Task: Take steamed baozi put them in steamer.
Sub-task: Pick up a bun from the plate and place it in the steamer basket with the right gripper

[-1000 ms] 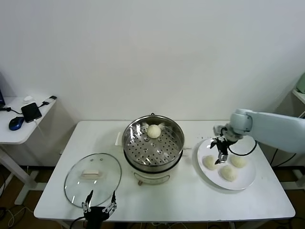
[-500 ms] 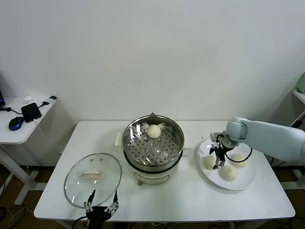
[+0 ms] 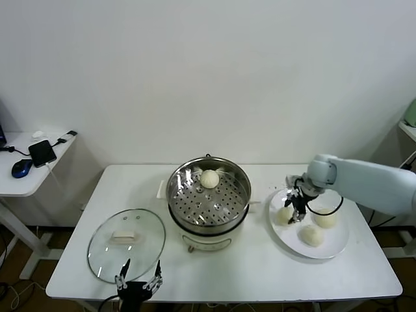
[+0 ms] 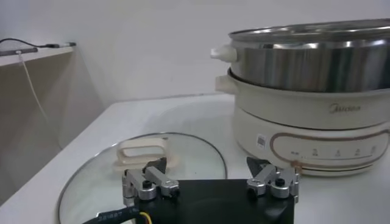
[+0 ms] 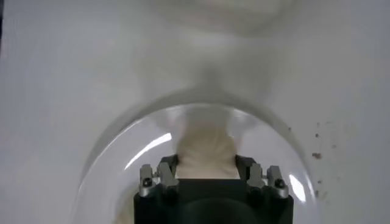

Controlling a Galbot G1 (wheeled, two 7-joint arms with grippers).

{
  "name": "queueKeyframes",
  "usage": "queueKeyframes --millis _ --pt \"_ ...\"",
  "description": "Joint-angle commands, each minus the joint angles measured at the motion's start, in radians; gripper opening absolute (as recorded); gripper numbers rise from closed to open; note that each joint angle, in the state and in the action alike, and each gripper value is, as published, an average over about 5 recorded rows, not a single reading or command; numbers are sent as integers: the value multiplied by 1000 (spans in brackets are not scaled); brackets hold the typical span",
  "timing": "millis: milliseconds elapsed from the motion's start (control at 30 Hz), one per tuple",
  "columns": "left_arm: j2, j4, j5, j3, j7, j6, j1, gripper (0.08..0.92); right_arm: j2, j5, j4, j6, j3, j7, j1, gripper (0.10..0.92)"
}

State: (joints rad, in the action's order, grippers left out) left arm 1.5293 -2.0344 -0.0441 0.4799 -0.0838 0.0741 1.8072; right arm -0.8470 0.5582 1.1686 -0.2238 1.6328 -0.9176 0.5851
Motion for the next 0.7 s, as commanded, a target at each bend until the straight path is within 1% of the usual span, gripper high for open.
queueKeyframes --millis 33,167,300,400,533,700 --pt "-5 -16 -2 -7 1 7 -1 823 -87 272 48 12 175 -103 453 645" --pt "-8 -24 -2 -15 2 11 -3 823 -180 441 147 -39 193 -90 594 645" --pt "-11 -29 -2 -25 1 10 -3 823 -276 583 270 -115 143 21 596 645" --pt "-13 -38 -2 -29 1 10 0 823 -356 645 325 -172 96 109 531 646" --pt "-15 -50 -2 -30 1 9 6 823 -443 650 324 -222 70 192 411 646" --pt "-16 -52 -1 -27 0 4 13 823 -513 565 224 -268 44 256 255 645"
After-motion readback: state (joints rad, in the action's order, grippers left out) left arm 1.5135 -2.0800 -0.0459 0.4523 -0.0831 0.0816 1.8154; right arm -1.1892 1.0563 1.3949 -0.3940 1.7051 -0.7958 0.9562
